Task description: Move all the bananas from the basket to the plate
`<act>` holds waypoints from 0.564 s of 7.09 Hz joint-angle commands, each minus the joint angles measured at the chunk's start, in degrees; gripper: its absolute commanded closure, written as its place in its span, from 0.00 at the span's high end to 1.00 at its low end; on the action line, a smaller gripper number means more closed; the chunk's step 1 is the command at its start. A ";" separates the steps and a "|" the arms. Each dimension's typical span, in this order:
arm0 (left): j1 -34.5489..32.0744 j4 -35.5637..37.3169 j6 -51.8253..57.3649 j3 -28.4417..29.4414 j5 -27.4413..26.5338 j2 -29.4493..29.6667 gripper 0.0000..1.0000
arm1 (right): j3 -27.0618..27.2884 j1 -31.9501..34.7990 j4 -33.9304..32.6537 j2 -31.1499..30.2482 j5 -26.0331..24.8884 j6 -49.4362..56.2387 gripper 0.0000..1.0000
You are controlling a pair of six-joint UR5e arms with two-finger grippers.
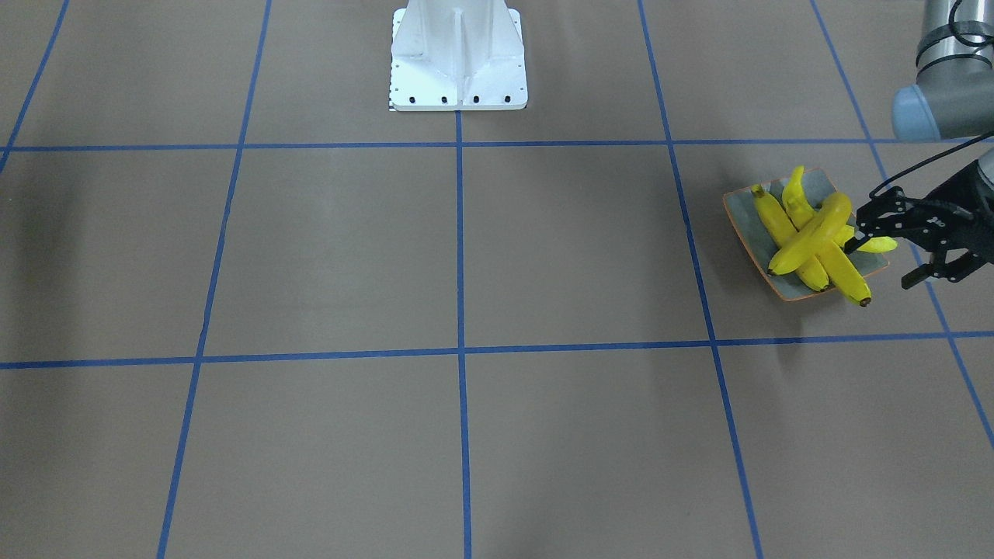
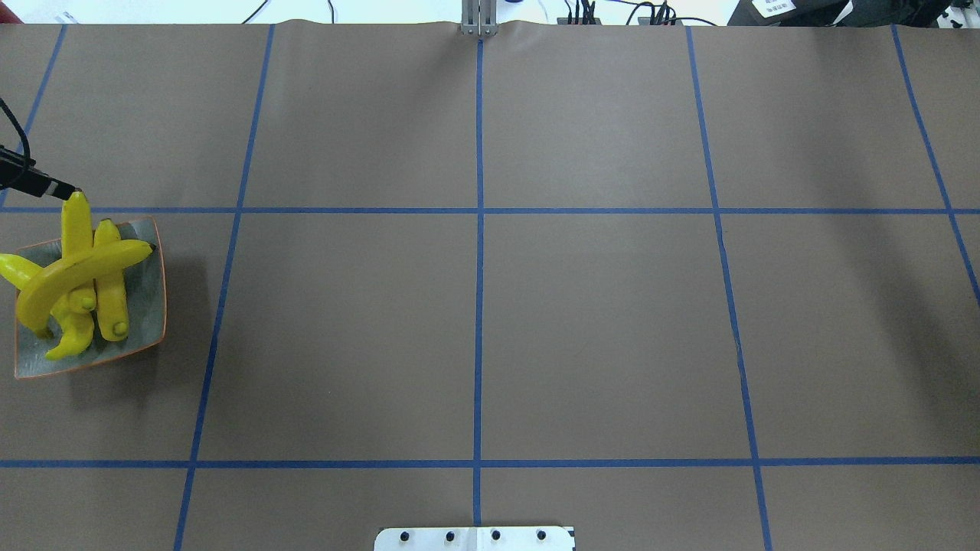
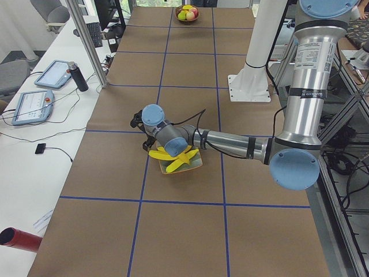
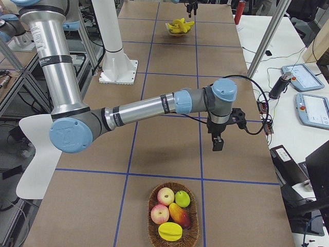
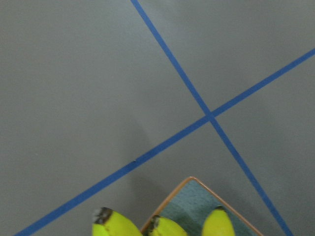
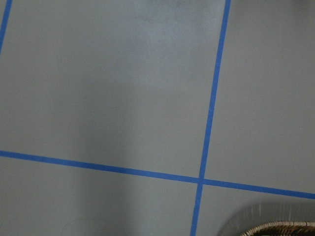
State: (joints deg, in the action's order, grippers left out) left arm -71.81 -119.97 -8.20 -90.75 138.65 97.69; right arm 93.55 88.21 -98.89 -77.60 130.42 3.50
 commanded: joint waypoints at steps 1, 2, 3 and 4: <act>-5.33 18.71 13.49 -0.12 -2.32 4.77 1.00 | -0.74 4.14 -6.01 -1.67 -0.17 11.30 1.00; -8.92 24.63 19.04 -0.04 -2.42 4.88 1.00 | -0.74 6.34 -8.49 -2.80 -0.25 14.40 1.00; -12.79 28.87 23.71 -0.04 -3.72 4.88 1.00 | -0.91 8.27 -8.77 -4.64 -0.86 17.82 1.00; -16.65 33.70 28.02 0.40 -4.34 4.88 1.00 | -1.35 9.95 -8.86 -5.97 -0.96 18.64 1.00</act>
State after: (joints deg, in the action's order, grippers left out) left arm -83.62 -92.65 13.89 -90.69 135.26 102.43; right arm 92.62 95.84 -107.08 -81.77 129.75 19.67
